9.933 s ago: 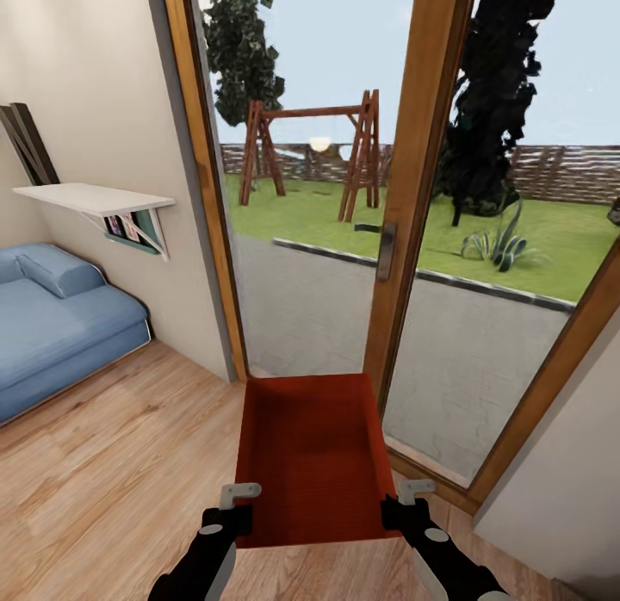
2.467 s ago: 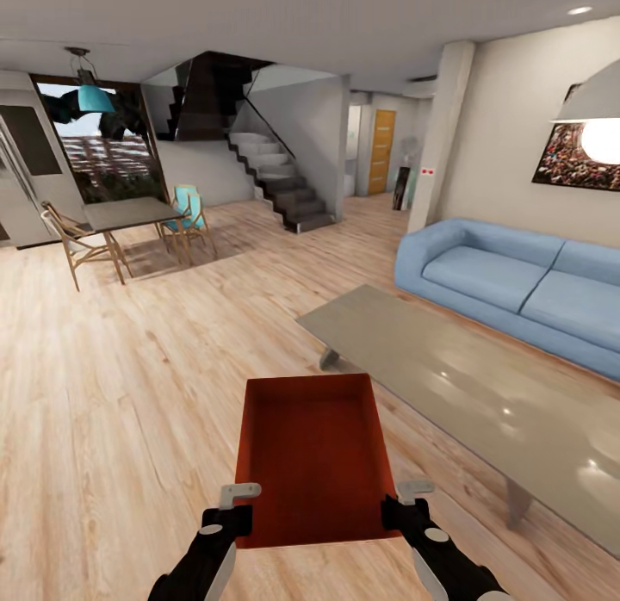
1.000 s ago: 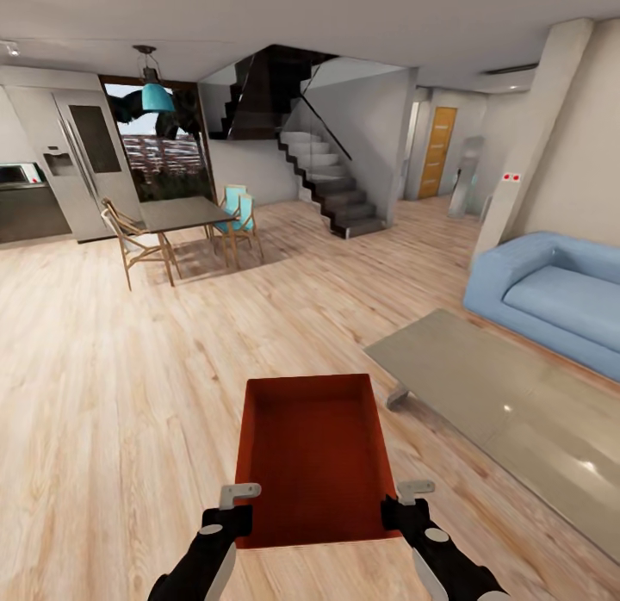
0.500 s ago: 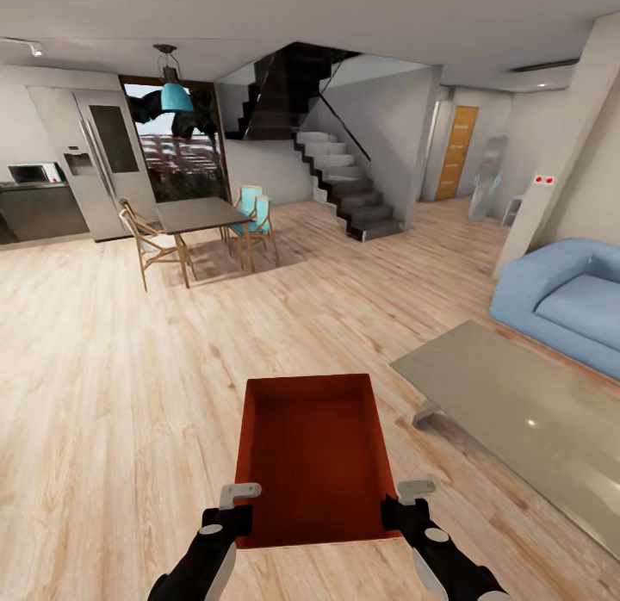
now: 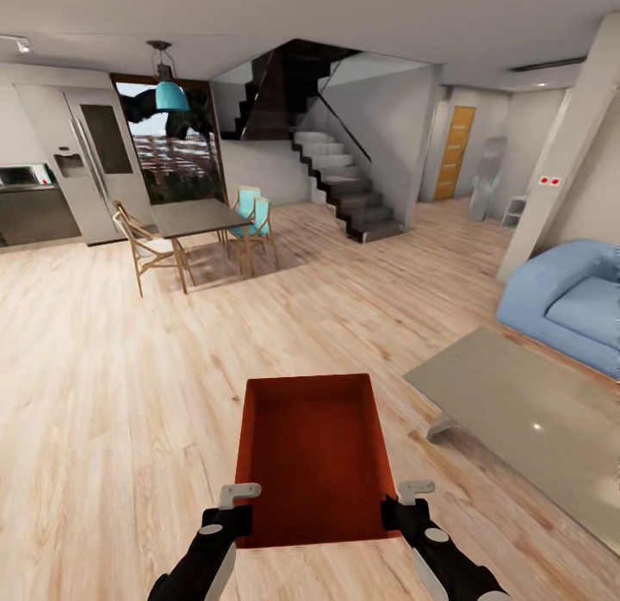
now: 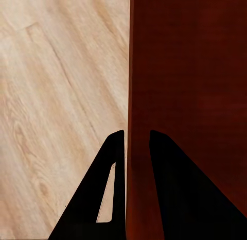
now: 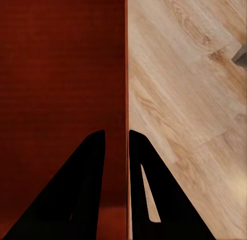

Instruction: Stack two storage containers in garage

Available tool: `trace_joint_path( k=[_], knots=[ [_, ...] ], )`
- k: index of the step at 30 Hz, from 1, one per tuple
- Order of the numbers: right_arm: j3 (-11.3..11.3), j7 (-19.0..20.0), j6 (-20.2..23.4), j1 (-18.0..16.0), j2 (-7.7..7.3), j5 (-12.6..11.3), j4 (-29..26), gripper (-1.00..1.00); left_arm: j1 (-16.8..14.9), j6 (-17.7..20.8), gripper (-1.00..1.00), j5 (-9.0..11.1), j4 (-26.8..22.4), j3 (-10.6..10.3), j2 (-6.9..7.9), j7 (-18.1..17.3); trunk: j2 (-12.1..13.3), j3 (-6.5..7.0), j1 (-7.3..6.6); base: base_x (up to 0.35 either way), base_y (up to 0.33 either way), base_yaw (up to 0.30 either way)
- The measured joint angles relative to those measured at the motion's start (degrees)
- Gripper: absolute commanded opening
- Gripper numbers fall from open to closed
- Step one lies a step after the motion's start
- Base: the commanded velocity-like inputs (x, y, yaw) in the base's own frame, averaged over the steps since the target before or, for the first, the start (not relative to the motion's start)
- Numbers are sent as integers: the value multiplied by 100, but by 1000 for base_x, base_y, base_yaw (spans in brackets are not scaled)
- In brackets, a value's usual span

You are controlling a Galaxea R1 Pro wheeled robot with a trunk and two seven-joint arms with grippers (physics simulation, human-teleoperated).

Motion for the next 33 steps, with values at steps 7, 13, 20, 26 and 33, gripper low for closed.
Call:
trace_joint_path(
  k=[7,13,20,26,33],
  knots=[
    [-1,0,0,0,0,-2,2,-100,-1,6,-100,-3,1,-1,0,0,0,0,0,265,207,-263],
    [0,0,0,-1,1,-3,4,-100,0,7,-100,-3,-1,0,0,0,0,0,0,265,207,-90],
    [5,-1,-1,-1,0,-9,3,-100,1,4,-100,-2,-1,0,0,-1,0,0,0,265,207,-5],
    [5,-1,0,1,-1,-11,3,-100,0,5,-100,-2,1,-1,0,0,0,0,0,265,207,-172],
    [4,0,0,0,-2,-9,1,-100,-1,5,-100,3,1,-5,0,4,0,0,0,265,207,-261]
  ],
)
